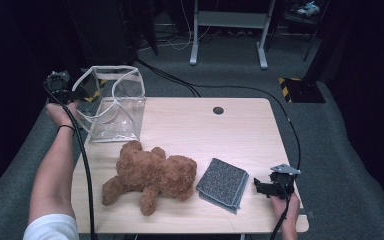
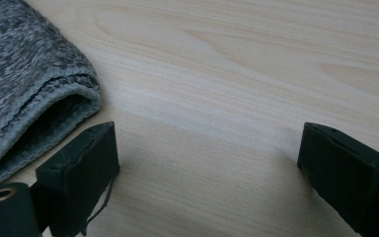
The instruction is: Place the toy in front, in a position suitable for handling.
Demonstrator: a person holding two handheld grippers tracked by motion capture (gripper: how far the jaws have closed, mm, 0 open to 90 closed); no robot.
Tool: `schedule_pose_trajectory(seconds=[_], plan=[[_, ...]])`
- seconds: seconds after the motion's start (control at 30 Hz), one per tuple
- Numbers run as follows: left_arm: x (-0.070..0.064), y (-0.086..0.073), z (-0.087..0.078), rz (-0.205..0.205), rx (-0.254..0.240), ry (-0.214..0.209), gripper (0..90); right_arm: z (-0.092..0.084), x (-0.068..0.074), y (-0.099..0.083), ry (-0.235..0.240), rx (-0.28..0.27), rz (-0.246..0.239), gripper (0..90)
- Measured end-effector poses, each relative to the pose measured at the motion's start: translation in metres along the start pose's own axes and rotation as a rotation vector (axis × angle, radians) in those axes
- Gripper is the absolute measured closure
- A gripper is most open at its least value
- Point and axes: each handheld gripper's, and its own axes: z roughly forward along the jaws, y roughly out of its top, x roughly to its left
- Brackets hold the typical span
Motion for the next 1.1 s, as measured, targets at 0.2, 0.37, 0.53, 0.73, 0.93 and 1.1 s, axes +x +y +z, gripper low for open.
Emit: schedule_pose_trajectory(seconds=[0.2,0.37,0.53,0.73,0.93,1.1], plan=[[-0.004,0.003,-0.015,0.035,-0.023,-0.015,50.2,0.000,0.000,0.000,0.000,0.000,0.000,8.2],[-0.014,0.003,-0.038,0.101,-0.079,-0.067,36.3,0.000,0.000,0.000,0.002,-0.001,0.000,8.1],[-0.024,-0.001,-0.057,0.154,-0.085,-0.153,27.3,0.000,0.000,0.000,0.002,-0.001,0.000,8.2],[-0.038,-0.014,-0.076,0.211,-0.107,-0.233,20.1,0.000,0.000,0.000,0.001,-0.001,0.001,8.2],[-0.048,-0.036,-0.096,0.278,-0.112,-0.293,15.7,0.000,0.000,0.000,0.001,-0.001,0.002,8.2],[-0.056,-0.062,-0.110,0.341,-0.115,-0.326,13.9,0.000,0.000,0.000,0.001,-0.001,0.001,8.3]])
